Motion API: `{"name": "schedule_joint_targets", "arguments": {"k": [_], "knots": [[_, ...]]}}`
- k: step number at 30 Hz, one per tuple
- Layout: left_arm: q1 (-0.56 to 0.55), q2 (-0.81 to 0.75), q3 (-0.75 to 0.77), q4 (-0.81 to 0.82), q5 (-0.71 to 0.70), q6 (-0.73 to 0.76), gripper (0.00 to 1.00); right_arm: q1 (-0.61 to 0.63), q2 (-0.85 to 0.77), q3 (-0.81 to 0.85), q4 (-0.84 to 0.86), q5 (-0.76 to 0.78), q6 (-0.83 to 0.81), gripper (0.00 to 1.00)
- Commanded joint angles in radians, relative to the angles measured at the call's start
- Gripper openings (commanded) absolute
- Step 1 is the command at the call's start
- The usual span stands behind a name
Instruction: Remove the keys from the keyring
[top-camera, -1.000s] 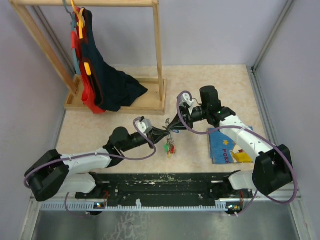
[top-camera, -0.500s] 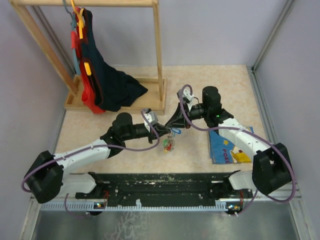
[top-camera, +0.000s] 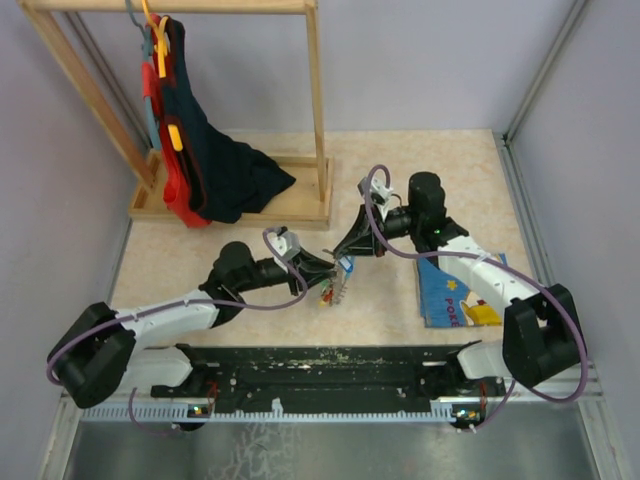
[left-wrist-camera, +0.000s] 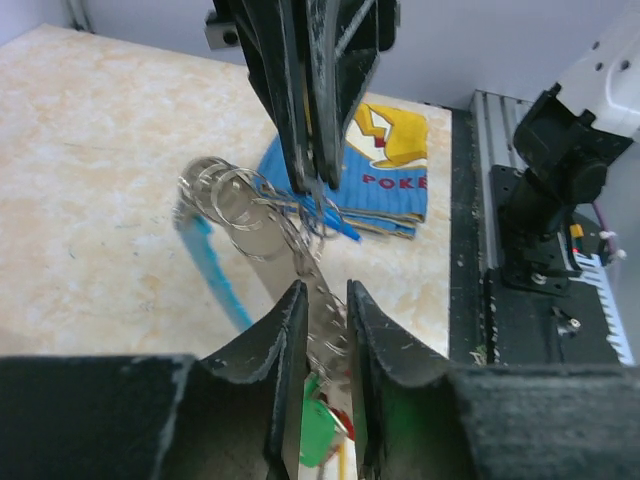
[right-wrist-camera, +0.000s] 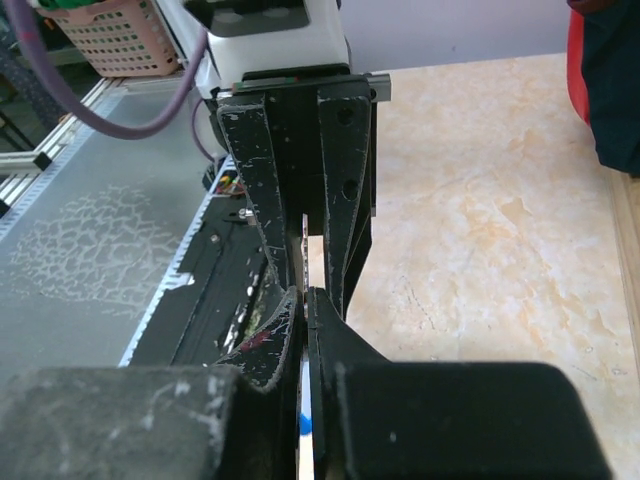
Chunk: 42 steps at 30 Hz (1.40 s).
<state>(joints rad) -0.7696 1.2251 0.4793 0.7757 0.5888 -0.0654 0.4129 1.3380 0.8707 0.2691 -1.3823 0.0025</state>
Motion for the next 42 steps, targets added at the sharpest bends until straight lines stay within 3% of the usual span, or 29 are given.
{"name": "schedule_joint_targets", "arguments": {"k": [1,5,10,32,42], "knots": [[0.001,-0.003,-0.089,0.310,0.028,-0.112,0.30,-0.011,-0.048,0.041,0.023,-0.089,-0.043,0.00],[0.002,0.028,-0.159,0.507,0.018,-0.147,0.36,-0.013,-0.046,0.057,-0.064,-0.102,-0.118,0.00],[-0.001,0.071,-0.195,0.664,0.014,-0.158,0.37,-0.013,-0.041,0.085,-0.200,-0.097,-0.237,0.00],[-0.054,0.221,-0.205,0.779,-0.141,-0.164,0.35,-0.013,-0.033,0.084,-0.209,-0.103,-0.252,0.00],[-0.058,0.304,-0.189,0.854,-0.120,-0.215,0.28,-0.013,-0.030,0.083,-0.209,-0.101,-0.253,0.00]]}}
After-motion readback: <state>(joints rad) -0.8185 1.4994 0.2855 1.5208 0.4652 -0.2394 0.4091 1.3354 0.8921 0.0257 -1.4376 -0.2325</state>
